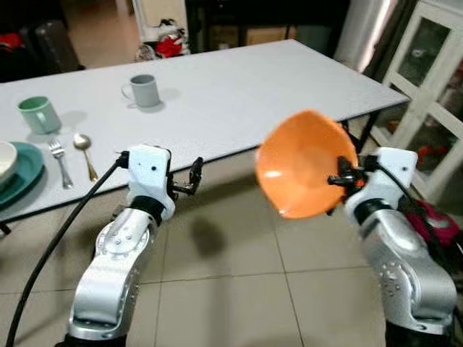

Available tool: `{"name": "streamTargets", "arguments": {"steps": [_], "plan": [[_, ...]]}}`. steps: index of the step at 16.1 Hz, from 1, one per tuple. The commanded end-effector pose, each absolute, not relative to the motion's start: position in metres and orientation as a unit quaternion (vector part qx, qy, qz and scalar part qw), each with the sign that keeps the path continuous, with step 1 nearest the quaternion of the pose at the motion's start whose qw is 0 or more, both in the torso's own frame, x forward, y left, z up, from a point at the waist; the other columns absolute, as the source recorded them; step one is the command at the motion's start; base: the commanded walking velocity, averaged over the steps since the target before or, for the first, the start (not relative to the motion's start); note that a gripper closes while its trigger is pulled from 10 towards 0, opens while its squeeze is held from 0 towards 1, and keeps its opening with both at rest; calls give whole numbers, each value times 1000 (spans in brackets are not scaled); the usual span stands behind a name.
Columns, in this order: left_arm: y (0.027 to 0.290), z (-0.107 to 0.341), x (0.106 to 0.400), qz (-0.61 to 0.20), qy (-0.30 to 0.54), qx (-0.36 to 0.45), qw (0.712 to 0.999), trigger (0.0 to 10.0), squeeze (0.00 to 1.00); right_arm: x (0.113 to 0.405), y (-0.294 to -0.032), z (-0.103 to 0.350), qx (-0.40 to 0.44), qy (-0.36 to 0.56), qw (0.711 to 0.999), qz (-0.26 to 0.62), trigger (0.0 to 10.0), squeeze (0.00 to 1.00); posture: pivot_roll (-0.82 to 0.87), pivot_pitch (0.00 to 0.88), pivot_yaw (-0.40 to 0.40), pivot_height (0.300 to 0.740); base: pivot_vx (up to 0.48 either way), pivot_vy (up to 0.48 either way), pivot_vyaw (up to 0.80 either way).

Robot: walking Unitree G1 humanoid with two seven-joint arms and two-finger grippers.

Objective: Setting the table

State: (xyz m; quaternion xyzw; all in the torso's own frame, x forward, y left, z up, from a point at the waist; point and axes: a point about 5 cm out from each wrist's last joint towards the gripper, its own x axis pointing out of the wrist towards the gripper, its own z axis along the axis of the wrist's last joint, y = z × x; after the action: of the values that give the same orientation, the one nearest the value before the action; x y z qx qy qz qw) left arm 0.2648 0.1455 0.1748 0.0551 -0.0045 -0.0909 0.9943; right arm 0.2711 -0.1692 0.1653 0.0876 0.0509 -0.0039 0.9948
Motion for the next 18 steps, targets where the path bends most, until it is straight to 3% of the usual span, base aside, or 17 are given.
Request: {"name": "streamTargets", "arguments": {"steps": [1, 18], "plan": [[151, 176, 265, -79, -6, 57, 995, 10000, 0, 272, -158, 179, 94, 22, 995, 22, 10000, 0, -115, 0, -21, 740, 330, 0, 0], [160, 177, 265, -67, -5, 55, 996, 10000, 0, 276, -155, 180, 105, 24, 994, 33, 10000, 0, -102, 2, -37, 740, 378, 0, 0]]}}
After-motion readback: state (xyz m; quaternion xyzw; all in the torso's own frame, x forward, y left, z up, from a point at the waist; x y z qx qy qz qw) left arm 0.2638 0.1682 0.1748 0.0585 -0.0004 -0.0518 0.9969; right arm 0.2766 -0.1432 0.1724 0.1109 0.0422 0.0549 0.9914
